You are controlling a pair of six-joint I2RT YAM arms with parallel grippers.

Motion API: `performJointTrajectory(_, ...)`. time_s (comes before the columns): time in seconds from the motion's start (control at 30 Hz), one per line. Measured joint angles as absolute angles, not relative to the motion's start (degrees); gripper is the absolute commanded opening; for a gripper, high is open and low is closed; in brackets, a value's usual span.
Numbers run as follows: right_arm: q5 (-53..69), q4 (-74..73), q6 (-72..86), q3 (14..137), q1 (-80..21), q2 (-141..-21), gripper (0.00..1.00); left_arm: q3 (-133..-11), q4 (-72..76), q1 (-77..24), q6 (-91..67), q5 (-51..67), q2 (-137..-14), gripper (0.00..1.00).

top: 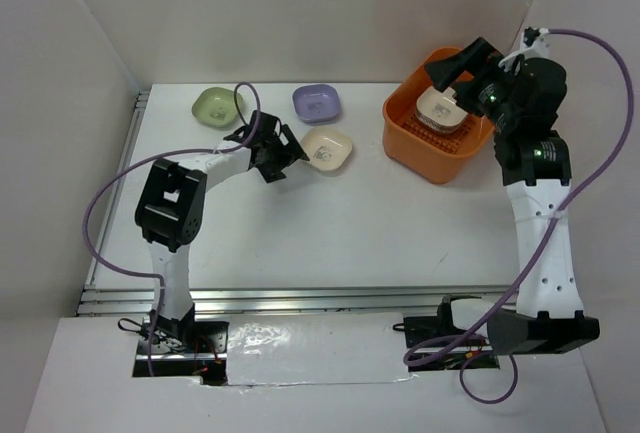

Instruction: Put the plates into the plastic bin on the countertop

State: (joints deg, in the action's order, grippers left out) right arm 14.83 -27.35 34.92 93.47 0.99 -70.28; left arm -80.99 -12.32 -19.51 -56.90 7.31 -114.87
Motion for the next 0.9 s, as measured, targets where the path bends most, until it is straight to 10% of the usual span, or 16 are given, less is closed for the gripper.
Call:
performJointTrajectory(0.23,15.88,-29.85,34.83,85.25,0.91,-72.49,1.0,-89.45,-11.05,-22.61,-64.42,2.31,-122.21,0.91)
performJointTrajectory(0.37,16.6,-30.26,34.87,83.83,0.86,-71.64,1.0,-96.18,-14.26,-23.68,-67.99,-1.15,-127.81,0.39)
performJointTrajectory(0.53,17.02,-30.28,34.85,84.86,0.71,-70.85,1.0,-102.37,-22.87,-24.84,-70.59,-5.67,-130.76,0.0)
performJointTrajectory(0.9,15.16,-34.28,23.57,95.04,-12.69,-83.37,1.0,-99.94,-42.09,-29.23,-58.19,-13.08,-115.98,0.0)
